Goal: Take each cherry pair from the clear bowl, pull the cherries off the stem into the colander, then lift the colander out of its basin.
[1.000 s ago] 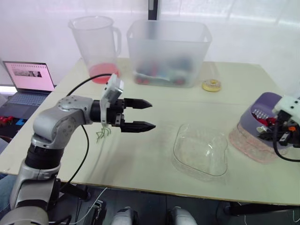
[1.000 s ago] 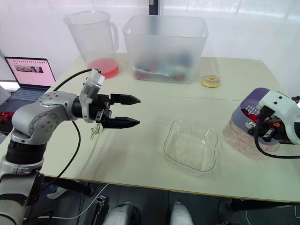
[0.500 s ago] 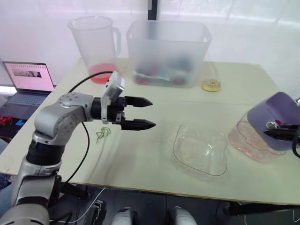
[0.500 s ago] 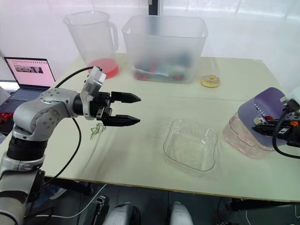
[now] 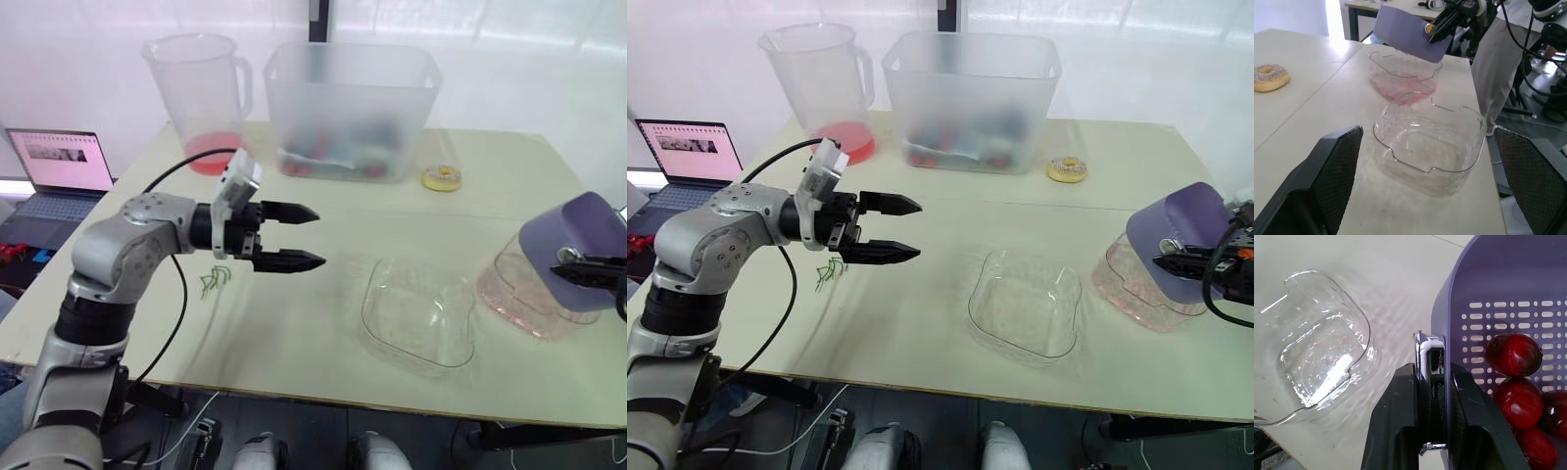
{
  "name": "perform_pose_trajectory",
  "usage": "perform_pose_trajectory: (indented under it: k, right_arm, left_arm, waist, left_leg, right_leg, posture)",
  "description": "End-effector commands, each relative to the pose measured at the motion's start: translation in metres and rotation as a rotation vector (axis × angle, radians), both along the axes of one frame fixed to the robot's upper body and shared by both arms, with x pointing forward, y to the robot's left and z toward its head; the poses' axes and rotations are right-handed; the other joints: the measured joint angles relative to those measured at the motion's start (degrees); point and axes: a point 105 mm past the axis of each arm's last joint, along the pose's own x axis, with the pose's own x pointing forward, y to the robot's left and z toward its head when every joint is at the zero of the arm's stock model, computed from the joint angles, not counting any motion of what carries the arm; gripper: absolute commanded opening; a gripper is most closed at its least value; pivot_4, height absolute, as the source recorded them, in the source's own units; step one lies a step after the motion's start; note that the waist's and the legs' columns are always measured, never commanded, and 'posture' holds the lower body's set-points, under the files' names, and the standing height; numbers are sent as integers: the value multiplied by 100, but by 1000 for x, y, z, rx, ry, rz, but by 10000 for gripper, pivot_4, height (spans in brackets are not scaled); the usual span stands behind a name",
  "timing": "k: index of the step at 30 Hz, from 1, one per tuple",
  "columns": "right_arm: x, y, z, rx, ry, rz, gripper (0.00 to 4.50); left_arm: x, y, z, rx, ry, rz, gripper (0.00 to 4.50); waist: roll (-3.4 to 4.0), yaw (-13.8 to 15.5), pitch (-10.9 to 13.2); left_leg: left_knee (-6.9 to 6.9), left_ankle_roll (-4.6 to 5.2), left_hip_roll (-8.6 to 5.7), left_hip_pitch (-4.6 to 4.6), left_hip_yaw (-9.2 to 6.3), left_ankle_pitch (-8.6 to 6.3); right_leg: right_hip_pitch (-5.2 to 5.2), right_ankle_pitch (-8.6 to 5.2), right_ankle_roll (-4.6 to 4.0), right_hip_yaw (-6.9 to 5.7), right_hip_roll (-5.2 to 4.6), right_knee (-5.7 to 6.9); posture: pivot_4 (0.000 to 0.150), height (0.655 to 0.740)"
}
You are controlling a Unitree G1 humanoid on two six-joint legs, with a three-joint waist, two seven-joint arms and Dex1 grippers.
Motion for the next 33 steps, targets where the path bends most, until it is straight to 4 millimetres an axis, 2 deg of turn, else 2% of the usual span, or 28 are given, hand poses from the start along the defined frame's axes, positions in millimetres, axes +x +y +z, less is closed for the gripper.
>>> perform_pose_trajectory:
  k: [1,5,14,16,19,23,26,30,33]
  right_arm:
    - [0,0,19,-43,-63,5,2270]
    - [-1,0,14,-66,-31,4,2270]
    - [2,3,21,-73,-30,19,2270]
    - [3,0,20,-121,-9,25,2270]
    - [11,8,28,-181,-18,89,2270]
    - [35,32,34,-344,-50,263,2270]
    - [58,46,24,-462,-40,394,2270]
    - [99,75,16,-527,-37,553,2270]
    - [122,92,7,-575,-15,636,2270]
  left_arm:
    - [-4,-1,7,1,-40,-9,45000]
    - [-4,-2,6,2,-38,-8,45000]
    - [-4,1,5,-4,-28,5,45000]
    - [-3,2,8,-40,-5,23,45000]
    - [0,8,8,-55,4,69,45000]
    - [1,18,3,-62,2,151,45000]
    - [-1,23,-1,-71,5,197,45000]
    - [-7,33,-9,-75,39,267,45000]
    - [-11,39,-13,-67,46,305,45000]
  waist:
    - [0,2,0]
    - [0,3,0]
    - [0,-1,0]
    - [0,4,0]
    - [0,-8,0]
    - [11,-109,0]
    - [10,-167,1]
    - [8,-182,6]
    - [10,-147,7]
  left_leg:
    - [0,0,0,0,0,0]
    - [0,0,0,0,0,0]
    - [0,0,0,0,0,0]
    - [0,0,0,0,0,0]
    - [0,0,0,0,0,0]
    - [-3,0,3,8,4,0]
    - [-4,-1,5,9,1,0]
    - [-5,-1,4,8,8,0]
    - [-6,-2,4,-2,10,1]
  right_leg:
    - [0,0,0,0,0,0]
    - [0,0,0,0,0,0]
    - [0,0,0,0,0,0]
    - [0,0,0,1,-1,0]
    - [0,0,0,3,-2,0]
    - [0,0,0,8,-2,1]
    - [-2,0,0,9,1,1]
    - [-4,0,0,14,-1,0]
    - [-19,0,0,14,0,3]
  posture:
    - [1500,7078]
    - [1500,7078]
    - [1500,7078]
    - [1500,7078]
    - [1500,7078]
    - [1500,7078]
    - [1500,7078]
    - [1500,7078]
    - [1500,7078]
